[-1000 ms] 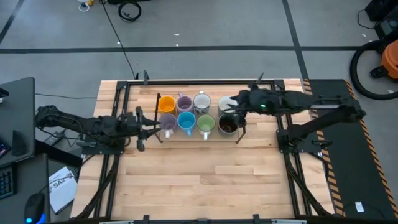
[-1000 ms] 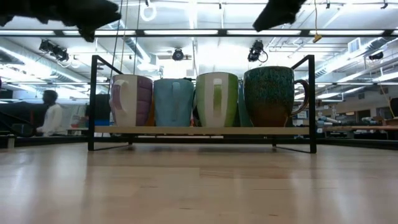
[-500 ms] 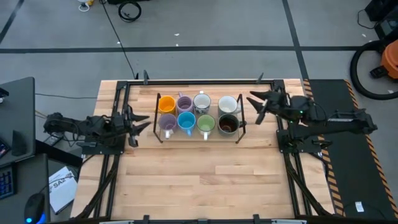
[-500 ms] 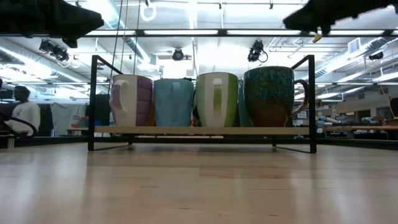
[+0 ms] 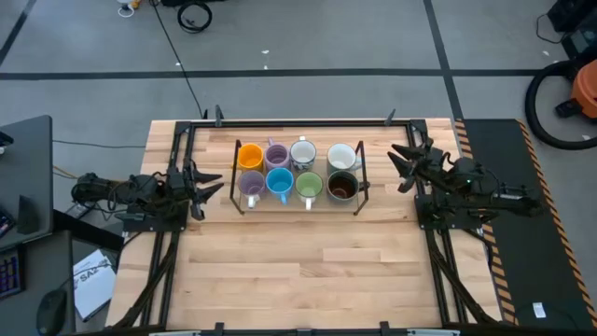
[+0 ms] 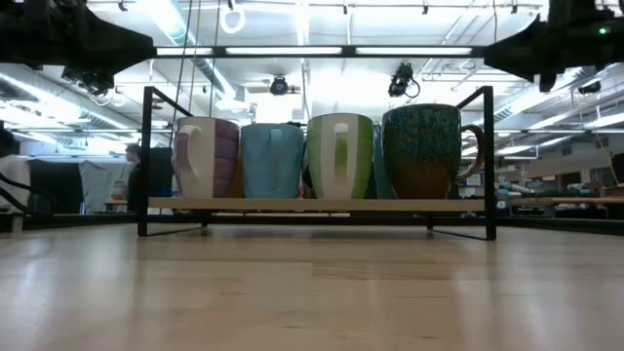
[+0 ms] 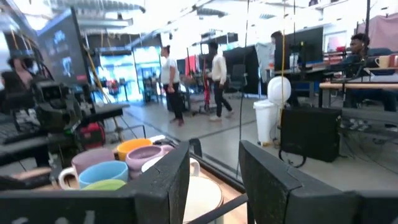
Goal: Place coffee mugs
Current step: Return to Home Position
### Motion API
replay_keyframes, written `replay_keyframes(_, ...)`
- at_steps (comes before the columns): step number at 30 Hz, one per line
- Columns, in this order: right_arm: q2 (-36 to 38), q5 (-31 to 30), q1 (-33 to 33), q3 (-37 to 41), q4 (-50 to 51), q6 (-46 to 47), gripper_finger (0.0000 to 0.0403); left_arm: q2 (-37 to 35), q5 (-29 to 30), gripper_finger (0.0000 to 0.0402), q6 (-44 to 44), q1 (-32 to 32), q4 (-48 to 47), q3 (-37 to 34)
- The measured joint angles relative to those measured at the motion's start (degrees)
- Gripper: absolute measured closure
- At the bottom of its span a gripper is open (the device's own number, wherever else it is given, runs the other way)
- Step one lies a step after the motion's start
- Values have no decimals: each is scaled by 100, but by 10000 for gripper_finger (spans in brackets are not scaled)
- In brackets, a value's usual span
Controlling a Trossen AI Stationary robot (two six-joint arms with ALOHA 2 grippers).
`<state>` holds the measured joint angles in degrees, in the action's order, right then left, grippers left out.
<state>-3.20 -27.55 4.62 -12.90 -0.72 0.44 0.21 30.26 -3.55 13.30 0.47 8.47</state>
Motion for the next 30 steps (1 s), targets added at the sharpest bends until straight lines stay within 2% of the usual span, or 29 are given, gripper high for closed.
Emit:
replay_keyframes(2, 302, 37, 0, 125, 13, 5, 259, 0, -33, 279, 40, 0, 12, 0)
replay_keyframes(9, 288, -21, 0, 549, -478, 169, 259, -14, -446, 279, 349, 10, -60, -139)
replay_keyframes(15, 293, 50, 0, 1219, -1428, 663, 259, -11, -658, 279, 459, 9, -344, -144)
replay_keyframes(20, 242, -66, 0, 1258, -690, 1630, 259, 5, -655, 279, 459, 9, -573, -141)
replay_keyframes(26, 236, 338, 0, 1256, -444, 1459, 259, 50, -659, 279, 1097, 7, -491, -140)
replay_keyframes(30, 236, 367, 0, 1256, -451, 1413, 259, 50, -658, 279, 1340, 6, -501, -140)
